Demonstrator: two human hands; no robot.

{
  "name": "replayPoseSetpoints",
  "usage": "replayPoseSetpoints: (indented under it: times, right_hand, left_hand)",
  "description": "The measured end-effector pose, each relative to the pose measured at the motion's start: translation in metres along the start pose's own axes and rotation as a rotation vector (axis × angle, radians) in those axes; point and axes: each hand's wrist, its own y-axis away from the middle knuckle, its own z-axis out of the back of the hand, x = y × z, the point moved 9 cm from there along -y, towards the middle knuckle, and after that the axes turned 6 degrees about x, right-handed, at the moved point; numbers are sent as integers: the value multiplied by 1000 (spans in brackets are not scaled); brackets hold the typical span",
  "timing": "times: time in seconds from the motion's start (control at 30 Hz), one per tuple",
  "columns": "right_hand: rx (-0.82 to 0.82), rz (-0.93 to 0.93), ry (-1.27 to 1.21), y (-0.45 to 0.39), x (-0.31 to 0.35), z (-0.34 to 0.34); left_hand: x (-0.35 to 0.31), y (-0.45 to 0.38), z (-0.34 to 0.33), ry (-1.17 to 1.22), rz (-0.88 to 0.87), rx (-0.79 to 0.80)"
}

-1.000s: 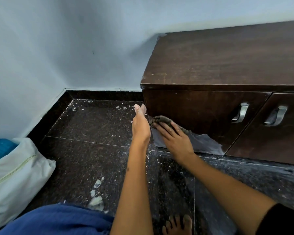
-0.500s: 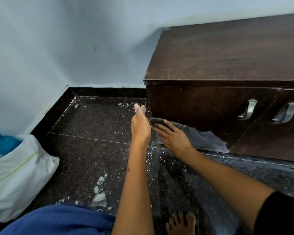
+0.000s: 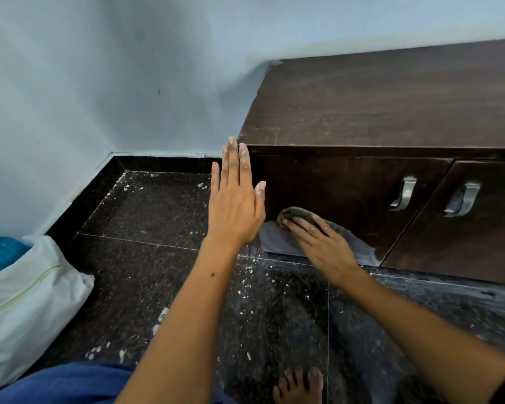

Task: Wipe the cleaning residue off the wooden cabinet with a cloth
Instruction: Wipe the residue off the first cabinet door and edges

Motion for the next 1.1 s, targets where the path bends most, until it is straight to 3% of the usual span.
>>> replayPoseSetpoints:
  times: [0.13, 0.2, 0.4, 0.47, 0.63, 0.7, 0.83, 0.93, 1.1]
  right_hand:
    - [-369, -258, -135, 5, -22, 44]
    - [-426, -265, -149, -6, -17, 55]
    - [-156, -1, -4, -20, 24, 13]
    - [-95, -22, 10, -10, 18, -1]
    - [-385, -276, -169, -8, 1, 32]
    - [-447, -266, -175, -19, 6, 43]
    - [-221, -45, -74, -33, 35, 19]
    - [-101, -48, -31, -19, 30, -4]
    - [-280, -224, -66, -16, 16, 15]
  left_hand:
    - [2, -13, 12, -124, -87, -43]
    - [-5, -15, 11, -138, -145, -56]
    - [-8, -20, 7, -260, -269, -76]
    - [-11, -22, 8, -270, -275, -109]
    - [-8, -26, 6, -268, -264, -182]
    - [-9, -25, 3, -256, -265, -192]
    - [-12, -22, 0, -232, -269, -197]
    - [-14, -23, 4, -219, -270, -215]
    - [-13, -25, 8, -224, -263, -229]
